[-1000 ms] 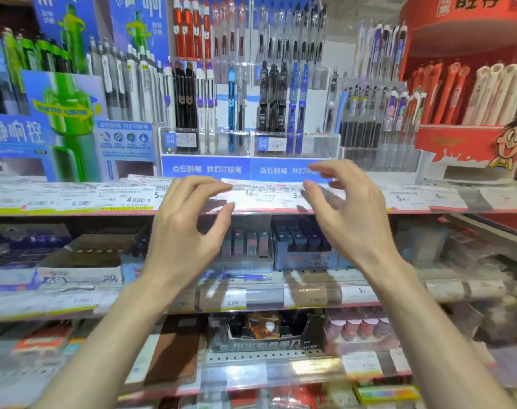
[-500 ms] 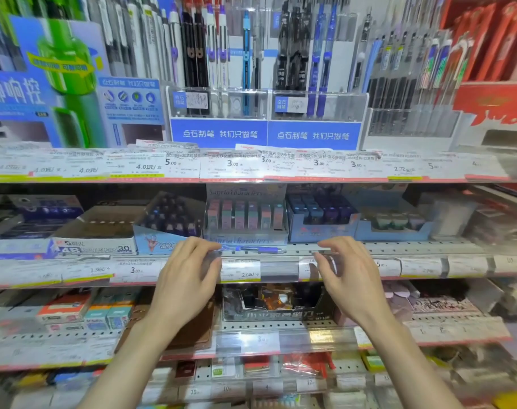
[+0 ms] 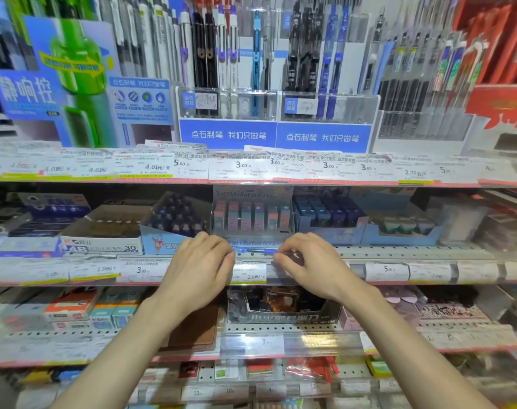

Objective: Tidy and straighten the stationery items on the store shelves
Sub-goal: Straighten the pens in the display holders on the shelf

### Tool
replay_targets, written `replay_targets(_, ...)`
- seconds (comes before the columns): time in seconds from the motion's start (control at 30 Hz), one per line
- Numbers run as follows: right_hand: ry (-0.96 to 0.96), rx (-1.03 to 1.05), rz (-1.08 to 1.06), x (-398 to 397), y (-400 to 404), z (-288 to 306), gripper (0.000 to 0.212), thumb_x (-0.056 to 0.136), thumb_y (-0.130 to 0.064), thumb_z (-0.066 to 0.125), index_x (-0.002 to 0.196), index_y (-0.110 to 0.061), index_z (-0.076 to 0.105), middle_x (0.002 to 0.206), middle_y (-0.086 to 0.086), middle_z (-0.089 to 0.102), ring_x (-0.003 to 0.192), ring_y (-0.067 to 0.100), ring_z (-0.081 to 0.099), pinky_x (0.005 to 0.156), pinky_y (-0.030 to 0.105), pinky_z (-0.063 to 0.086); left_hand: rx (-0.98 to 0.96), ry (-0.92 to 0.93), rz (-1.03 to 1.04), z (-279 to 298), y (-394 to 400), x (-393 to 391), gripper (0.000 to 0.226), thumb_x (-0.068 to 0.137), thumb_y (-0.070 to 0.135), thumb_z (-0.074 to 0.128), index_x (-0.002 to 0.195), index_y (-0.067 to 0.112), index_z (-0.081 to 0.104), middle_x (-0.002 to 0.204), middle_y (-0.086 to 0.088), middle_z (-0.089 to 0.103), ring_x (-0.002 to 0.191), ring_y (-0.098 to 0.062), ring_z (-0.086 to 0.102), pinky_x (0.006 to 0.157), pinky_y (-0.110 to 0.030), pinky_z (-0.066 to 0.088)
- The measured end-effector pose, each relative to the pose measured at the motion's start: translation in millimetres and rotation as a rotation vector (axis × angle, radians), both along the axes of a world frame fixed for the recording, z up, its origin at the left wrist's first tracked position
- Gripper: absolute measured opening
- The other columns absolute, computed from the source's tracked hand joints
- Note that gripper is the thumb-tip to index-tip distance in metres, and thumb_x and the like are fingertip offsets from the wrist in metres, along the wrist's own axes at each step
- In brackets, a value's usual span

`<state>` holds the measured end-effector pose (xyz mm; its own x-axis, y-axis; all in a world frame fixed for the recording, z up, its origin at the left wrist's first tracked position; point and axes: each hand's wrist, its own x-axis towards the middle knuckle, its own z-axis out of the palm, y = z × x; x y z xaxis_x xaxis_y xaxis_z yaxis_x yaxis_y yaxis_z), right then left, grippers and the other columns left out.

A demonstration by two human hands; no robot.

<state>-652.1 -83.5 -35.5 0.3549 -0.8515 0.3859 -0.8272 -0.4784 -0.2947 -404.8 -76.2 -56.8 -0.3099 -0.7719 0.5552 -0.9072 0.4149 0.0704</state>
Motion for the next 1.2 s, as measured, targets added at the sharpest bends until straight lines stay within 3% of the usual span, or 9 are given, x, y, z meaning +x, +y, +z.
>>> replay_targets(0.23,0.069,0.071,0.021,4.6,-8.7,7.4,0.041,0.097,-0.051,0.047,0.077,-0.024,0.072,0.093,-0.009,0.066,0.087,0.011,0.057,0.087,0.034,0.046,0.071,-0.036,-0.013,0.9,-6.3,-0.4,0.047,0.098,0.044,0.025,0.098,0.025,0.069,0.104,0.011,0.058,0.093,-0.013,0.051,0.082,-0.035,0.041)
replay_targets(0.33,0.091,0.110,0.030,1.8,-10.5,11.3,0.043,0.098,-0.049,0.046,0.083,-0.021,0.075,0.110,-0.006,0.063,0.103,0.009,0.058,0.094,0.033,0.045,0.068,-0.037,-0.030,1.6,-7.0,0.2,0.047,0.099,0.043,0.026,0.098,0.025,0.069,0.104,0.011,0.055,0.093,-0.013,0.050,0.082,-0.035,0.040)
replay_targets(0.43,0.070,0.109,0.039,0.3,-10.7,13.3,0.030,0.096,-0.041,0.055,0.089,-0.024,0.078,0.114,-0.007,0.061,0.109,0.006,0.054,0.095,0.032,0.044,0.061,-0.017,-0.046,2.7,-6.8,-0.4,0.042,0.100,0.041,0.032,0.101,0.024,0.070,0.106,0.009,0.055,0.095,-0.014,0.051,0.083,-0.034,0.040)
replay_targets(0.53,-0.041,0.091,0.023,0.2,-11.3,15.2,0.015,0.092,-0.030,0.064,0.094,-0.027,0.079,0.107,-0.011,0.064,0.101,0.003,0.055,0.089,0.026,0.044,0.072,0.022,-0.048,4.4,-7.5,-2.5,0.040,0.100,0.041,0.032,0.103,0.024,0.068,0.105,0.008,0.056,0.094,-0.013,0.053,0.083,-0.031,0.040)
replay_targets(0.67,-0.212,0.113,0.007,-0.7,-13.7,16.8,0.011,0.089,-0.023,0.070,0.092,-0.028,0.079,0.095,-0.019,0.068,0.089,-0.004,0.061,0.078,0.010,0.043,0.087,0.054,-0.031,9.3,-7.9,-5.1,0.037,0.098,0.042,0.034,0.112,0.024,0.062,0.105,0.008,0.062,0.097,-0.015,0.057,0.085,-0.032,0.043)
replay_targets(1.0,-0.575,0.139,-0.011,-10.9,-7.5,25.6,0.012,0.087,-0.014,0.073,0.086,-0.024,0.080,0.088,-0.014,0.075,0.084,-0.004,0.068,0.072,0.008,0.049,0.109,0.085,0.006,13.8,-7.0,-9.4,0.043,0.096,0.046,0.040,0.124,0.023,0.064,0.106,0.003,0.065,0.099,-0.019,0.058,0.085,-0.034,0.044)
replay_targets(1.1,-0.608,0.137,-0.011,-13.7,-3.4,27.1,0.012,0.086,-0.016,0.073,0.085,-0.025,0.079,0.088,-0.015,0.075,0.083,-0.004,0.068,0.072,0.008,0.049,0.093,0.121,-0.021,14.0,-7.2,-9.7,0.033,0.099,0.043,0.049,0.121,0.024,0.065,0.108,0.006,0.065,0.100,-0.016,0.056,0.086,-0.032,0.045)
replay_targets(1.2,-0.579,0.136,-0.010,-18.8,1.7,27.0,0.008,0.087,-0.017,0.072,0.085,-0.025,0.072,0.088,-0.006,0.073,0.079,0.009,0.067,0.072,0.018,0.052,0.062,0.156,-0.075,15.8,-5.7,-8.6,0.029,0.098,0.040,0.054,0.117,0.023,0.067,0.106,0.010,0.063,0.100,-0.014,0.055,0.086,-0.029,0.045)
